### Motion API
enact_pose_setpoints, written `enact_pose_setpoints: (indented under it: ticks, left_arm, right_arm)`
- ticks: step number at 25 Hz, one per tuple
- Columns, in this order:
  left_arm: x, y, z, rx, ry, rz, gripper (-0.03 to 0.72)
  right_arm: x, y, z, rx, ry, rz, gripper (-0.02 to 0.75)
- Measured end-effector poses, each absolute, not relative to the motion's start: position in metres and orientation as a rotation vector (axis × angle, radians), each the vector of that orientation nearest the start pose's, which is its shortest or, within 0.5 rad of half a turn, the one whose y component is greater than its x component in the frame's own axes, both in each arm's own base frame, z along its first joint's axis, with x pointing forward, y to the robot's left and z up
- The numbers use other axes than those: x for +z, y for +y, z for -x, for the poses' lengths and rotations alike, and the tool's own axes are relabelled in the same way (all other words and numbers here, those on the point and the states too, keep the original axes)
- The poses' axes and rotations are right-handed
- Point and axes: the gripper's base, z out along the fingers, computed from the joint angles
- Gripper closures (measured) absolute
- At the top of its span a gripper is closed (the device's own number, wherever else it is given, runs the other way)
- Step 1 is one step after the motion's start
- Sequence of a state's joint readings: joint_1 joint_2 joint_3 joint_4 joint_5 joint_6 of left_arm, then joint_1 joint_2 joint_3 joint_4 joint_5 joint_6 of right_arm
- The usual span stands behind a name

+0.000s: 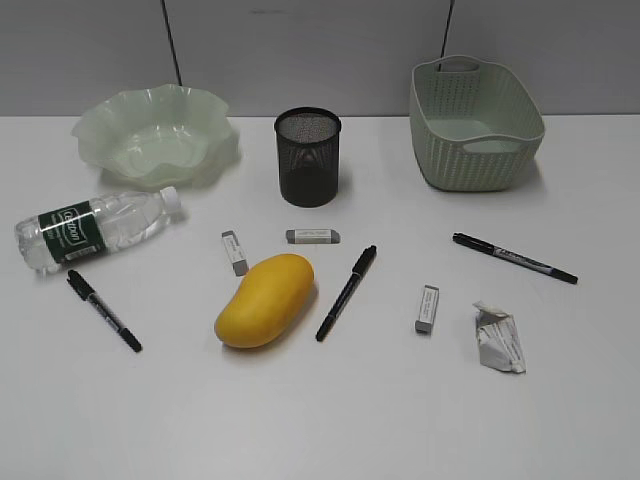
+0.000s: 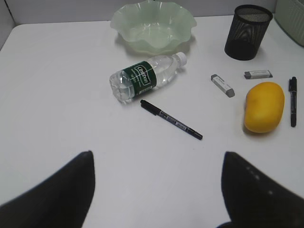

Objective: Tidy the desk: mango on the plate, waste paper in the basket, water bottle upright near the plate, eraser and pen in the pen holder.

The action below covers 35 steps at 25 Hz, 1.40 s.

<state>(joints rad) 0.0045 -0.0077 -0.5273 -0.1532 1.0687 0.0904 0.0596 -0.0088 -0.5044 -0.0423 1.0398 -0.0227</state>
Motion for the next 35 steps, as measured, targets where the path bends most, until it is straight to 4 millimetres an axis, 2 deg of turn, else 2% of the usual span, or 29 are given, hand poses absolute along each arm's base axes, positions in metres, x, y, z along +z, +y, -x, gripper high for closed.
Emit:
enact_pose_setpoints:
  ticks: [17, 23, 30, 35]
  left_arm:
    - [0.285, -0.012, 0.01, -0.122, 2.008, -0.097, 0.064]
    - [0.285, -0.013, 0.008, -0.133, 2.02, -0.097, 0.09]
    - [0.297, -0.013, -0.021, -0.142, 2.115, -0.082, 0.096]
    - [0.306, -0.015, -0.058, -0.197, 2.206, -0.06, 0.097]
  right_arm:
    - [0.28, -0.004, 0.006, -0.027, 2.008, 0.081, 0.155]
    - [0.28, -0.004, 0.006, -0.027, 2.008, 0.081, 0.155]
    - [0.28, -0.004, 0.006, -0.027, 2.008, 0.081, 0.155]
    - [0.28, -0.004, 0.006, -0.027, 2.008, 0.081, 0.155]
